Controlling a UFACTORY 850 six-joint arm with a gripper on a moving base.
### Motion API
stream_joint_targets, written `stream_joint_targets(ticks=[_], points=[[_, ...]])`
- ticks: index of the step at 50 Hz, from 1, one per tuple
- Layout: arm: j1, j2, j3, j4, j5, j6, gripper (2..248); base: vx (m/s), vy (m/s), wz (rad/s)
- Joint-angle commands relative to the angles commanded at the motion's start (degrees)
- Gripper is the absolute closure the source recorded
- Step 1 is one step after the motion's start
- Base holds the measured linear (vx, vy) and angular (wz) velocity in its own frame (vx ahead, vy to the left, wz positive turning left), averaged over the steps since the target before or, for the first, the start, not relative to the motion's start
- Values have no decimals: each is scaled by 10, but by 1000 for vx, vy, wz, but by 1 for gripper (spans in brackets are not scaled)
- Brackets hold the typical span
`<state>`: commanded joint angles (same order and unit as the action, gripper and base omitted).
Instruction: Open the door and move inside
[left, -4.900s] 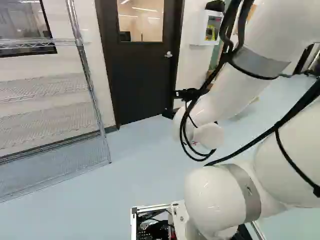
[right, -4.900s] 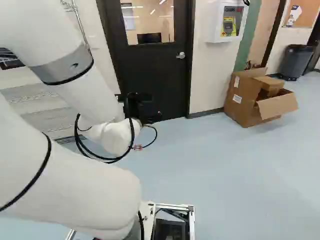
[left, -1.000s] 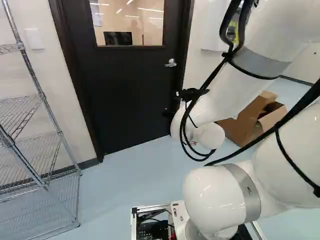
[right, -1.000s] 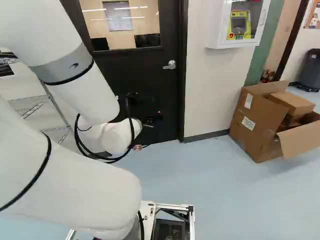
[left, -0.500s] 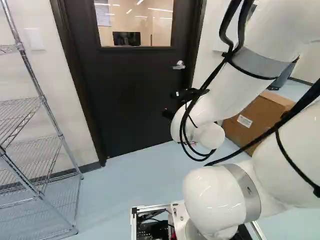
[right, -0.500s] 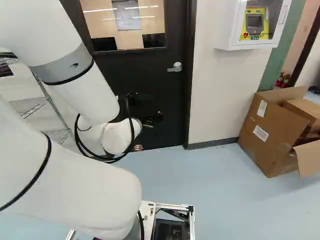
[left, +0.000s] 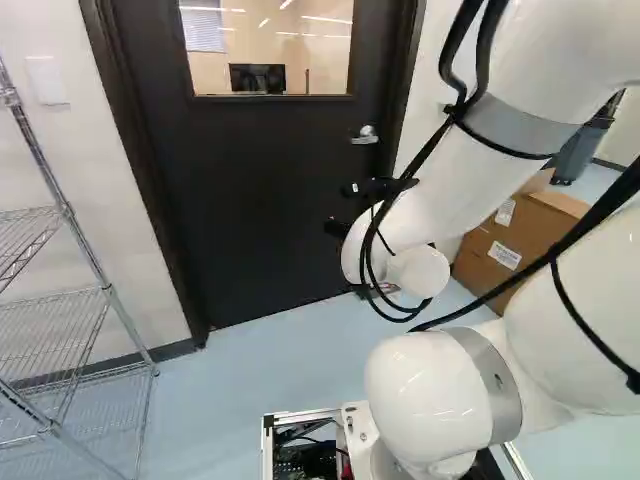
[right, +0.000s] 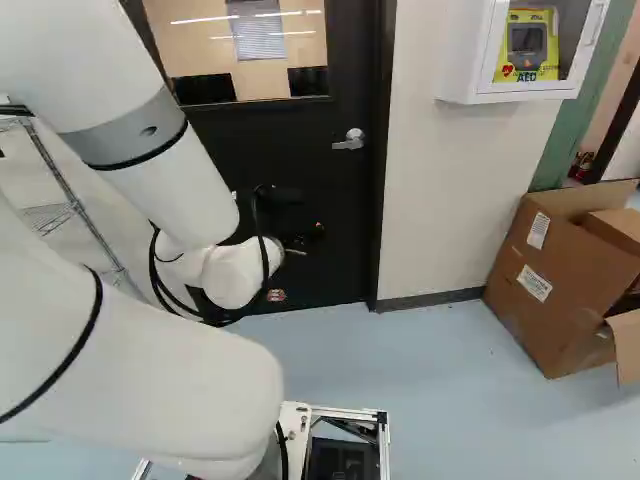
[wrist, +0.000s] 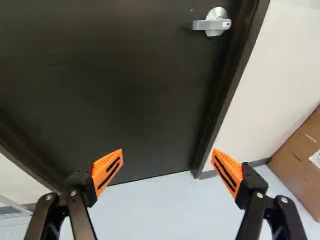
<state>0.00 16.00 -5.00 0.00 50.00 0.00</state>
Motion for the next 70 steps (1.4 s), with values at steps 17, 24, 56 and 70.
stream_joint_targets(ticks=[17,24,56,70], points=[[0,0,0,0,0,0,3,183,-11,-13],[0,0,0,0,0,0,3,167,-1,-21],[0,0,0,0,0,0,3,88,-1,-11],[0,-1,-14,0,0,0,3,0,0,0]])
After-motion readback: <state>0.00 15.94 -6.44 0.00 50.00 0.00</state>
